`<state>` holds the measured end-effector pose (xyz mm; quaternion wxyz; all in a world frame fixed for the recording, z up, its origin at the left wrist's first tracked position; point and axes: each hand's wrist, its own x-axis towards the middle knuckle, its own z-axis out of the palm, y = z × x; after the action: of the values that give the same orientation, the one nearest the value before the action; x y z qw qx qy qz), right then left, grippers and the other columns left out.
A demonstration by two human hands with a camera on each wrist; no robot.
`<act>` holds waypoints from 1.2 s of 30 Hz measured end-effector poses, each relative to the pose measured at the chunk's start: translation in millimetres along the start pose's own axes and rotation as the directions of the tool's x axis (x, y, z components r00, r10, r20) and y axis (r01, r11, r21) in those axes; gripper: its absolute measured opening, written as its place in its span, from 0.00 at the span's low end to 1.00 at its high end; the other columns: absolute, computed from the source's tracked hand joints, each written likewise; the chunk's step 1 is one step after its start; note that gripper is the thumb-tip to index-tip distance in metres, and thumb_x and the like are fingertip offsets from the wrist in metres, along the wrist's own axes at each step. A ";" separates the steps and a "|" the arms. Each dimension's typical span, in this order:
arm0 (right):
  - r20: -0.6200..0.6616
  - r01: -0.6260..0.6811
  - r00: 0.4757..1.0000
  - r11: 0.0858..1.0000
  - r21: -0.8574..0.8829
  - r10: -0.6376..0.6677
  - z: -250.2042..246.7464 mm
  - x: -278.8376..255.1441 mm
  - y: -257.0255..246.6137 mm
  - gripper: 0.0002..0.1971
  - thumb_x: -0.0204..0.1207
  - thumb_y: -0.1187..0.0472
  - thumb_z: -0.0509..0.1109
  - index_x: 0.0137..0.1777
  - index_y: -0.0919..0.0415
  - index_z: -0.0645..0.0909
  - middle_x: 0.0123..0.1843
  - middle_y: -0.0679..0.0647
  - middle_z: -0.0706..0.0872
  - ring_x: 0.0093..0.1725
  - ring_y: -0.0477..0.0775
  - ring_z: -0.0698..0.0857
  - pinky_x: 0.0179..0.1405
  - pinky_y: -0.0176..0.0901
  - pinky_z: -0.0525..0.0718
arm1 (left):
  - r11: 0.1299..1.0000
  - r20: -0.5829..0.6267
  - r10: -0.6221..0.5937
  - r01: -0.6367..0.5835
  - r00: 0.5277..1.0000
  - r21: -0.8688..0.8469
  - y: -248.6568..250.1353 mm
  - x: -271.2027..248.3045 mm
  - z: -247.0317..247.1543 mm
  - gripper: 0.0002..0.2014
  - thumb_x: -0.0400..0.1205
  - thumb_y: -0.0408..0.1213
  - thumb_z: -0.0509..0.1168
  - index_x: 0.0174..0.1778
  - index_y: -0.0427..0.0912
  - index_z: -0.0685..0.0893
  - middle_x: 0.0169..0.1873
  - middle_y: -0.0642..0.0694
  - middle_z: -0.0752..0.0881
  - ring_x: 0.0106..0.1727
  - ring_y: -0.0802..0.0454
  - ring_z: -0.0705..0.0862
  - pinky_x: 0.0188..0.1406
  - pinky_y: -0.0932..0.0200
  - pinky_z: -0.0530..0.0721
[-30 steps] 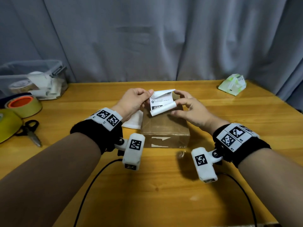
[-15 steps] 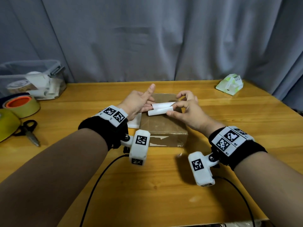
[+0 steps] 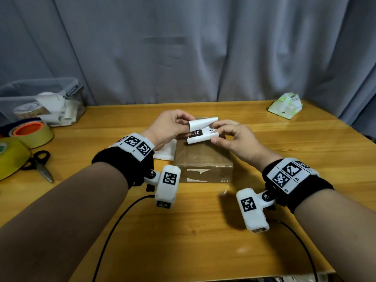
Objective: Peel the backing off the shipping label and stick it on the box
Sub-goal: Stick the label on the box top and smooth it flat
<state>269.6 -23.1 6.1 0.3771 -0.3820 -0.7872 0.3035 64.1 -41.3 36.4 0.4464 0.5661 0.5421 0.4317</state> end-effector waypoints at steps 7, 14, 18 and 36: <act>0.032 0.003 1.000 0.998 -0.068 -0.001 1.5 -1.4 0.2 0.06 0.68 0.66 0.77 0.45 0.63 0.88 0.52 0.49 0.87 0.49 0.35 0.79 0.54 0.25 0.73 | 0.980 -0.193 0.119 -0.084 0.974 0.178 -3.3 10.9 4.9 0.02 0.77 0.28 0.69 0.41 0.37 0.86 0.29 0.48 0.83 0.17 0.65 0.78 0.15 0.71 0.73; 0.036 -0.070 0.997 0.992 -0.106 0.074 5.5 -5.4 0.2 0.05 0.68 0.64 0.77 0.45 0.59 0.88 0.51 0.63 0.89 0.45 0.46 0.79 0.45 0.18 0.72 | 0.988 -0.196 0.058 -0.028 0.979 0.153 -14.5 30.6 12.1 0.11 0.73 0.25 0.72 0.31 0.45 0.81 0.28 0.48 0.82 0.29 0.56 0.83 0.36 0.61 0.85; 0.047 -0.074 0.996 0.996 -0.059 0.077 8.4 -7.9 -6.9 0.07 0.70 0.67 0.75 0.47 0.68 0.88 0.51 0.63 0.90 0.40 0.37 0.77 0.42 0.14 0.72 | 0.982 -0.185 0.029 0.007 0.982 0.190 -19.4 36.2 10.8 0.10 0.73 0.30 0.74 0.30 0.46 0.82 0.31 0.46 0.83 0.41 0.45 0.82 0.54 0.45 0.85; 0.057 -0.149 0.988 0.983 0.105 0.144 10.7 -5.7 0.2 0.06 0.69 0.73 0.74 0.44 0.78 0.84 0.48 0.56 0.88 0.38 0.23 0.82 0.44 0.14 0.74 | 0.972 -0.231 0.045 0.011 0.972 0.236 -39.2 38.9 15.0 0.10 0.71 0.37 0.75 0.26 0.52 0.83 0.39 0.41 0.87 0.44 0.43 0.84 0.57 0.41 0.85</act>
<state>263.2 -29.8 -1.7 0.3546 -0.4102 -0.7482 0.3825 71.2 -2.5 -5.0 0.3054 0.5647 0.6335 0.4319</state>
